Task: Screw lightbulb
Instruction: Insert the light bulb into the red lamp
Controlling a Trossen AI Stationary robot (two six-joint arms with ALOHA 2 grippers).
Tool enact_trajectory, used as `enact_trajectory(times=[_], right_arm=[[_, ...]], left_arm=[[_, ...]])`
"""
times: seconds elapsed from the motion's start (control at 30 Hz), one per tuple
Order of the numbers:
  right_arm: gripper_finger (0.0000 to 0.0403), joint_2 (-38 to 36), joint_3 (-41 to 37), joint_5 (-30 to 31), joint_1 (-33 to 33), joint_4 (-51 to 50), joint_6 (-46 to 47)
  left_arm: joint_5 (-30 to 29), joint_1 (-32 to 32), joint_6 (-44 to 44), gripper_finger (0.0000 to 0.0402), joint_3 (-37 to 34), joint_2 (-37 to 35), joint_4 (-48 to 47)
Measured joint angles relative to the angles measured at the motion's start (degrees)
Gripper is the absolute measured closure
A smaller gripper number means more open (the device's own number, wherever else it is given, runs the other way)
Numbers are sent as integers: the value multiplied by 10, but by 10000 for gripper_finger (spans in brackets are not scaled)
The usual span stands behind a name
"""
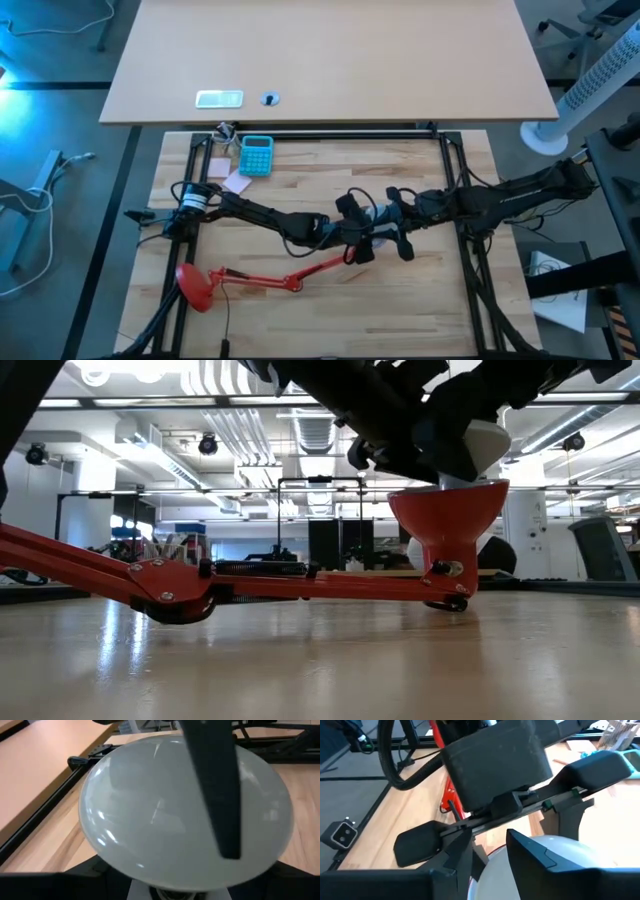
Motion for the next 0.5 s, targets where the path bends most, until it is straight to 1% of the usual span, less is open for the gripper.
enact_trajectory(times=[0.17,0.3,0.5], right_arm=[[284,21,-10,-6,0,32,1],[290,67,-10,-40,0,74,0],[294,106,-7,-45,0,120,-4]], left_arm=[[0,-2,-12,154,-9,-2,2],[0,-3,-20,154,-18,-2,-3],[1,-10,-34,154,-18,-19,-67]])
